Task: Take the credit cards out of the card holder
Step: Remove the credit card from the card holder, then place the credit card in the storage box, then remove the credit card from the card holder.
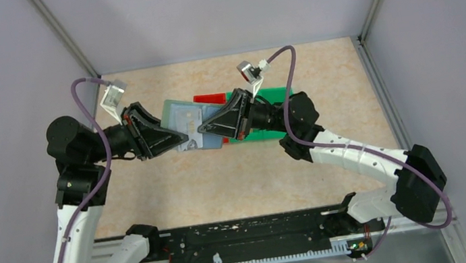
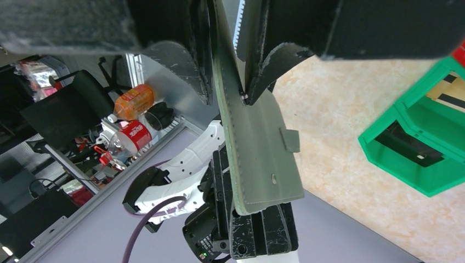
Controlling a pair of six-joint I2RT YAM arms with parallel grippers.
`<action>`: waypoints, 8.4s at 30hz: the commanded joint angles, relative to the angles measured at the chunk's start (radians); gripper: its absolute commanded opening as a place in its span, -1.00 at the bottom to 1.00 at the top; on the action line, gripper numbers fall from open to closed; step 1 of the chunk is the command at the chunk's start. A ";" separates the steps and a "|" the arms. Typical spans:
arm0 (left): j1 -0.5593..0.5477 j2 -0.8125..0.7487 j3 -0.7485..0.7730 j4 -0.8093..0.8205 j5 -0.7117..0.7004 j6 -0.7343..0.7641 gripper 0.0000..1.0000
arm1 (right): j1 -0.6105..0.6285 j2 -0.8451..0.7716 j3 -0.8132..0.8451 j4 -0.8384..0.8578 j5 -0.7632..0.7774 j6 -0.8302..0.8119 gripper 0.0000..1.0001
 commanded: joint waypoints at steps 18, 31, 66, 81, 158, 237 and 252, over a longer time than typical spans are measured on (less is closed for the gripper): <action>-0.003 -0.011 -0.014 0.185 0.085 -0.169 -0.73 | 0.001 -0.091 -0.092 0.107 0.102 -0.004 -1.00; -0.003 -0.010 -0.015 0.197 0.084 -0.178 -0.64 | -0.006 -0.116 -0.129 0.103 0.135 -0.012 -1.00; -0.003 -0.006 0.057 -0.028 -0.037 0.056 -1.00 | -0.098 -0.262 -0.190 -0.009 0.070 -0.006 -1.00; -0.003 -0.009 0.105 -0.089 -0.048 0.148 -1.00 | -0.515 -0.303 -0.223 -0.475 0.000 -0.102 -1.00; -0.003 -0.028 0.079 -0.027 0.052 0.135 -1.00 | -0.032 -0.070 0.356 -0.735 -0.186 -0.474 -0.83; -0.003 -0.062 0.163 -0.203 -0.055 0.399 -1.00 | -0.027 -0.146 0.329 -0.848 -0.168 -0.593 -1.00; -0.003 -0.081 0.116 -0.225 -0.111 0.486 -1.00 | 0.068 -0.081 0.313 -0.660 -0.047 -0.462 0.41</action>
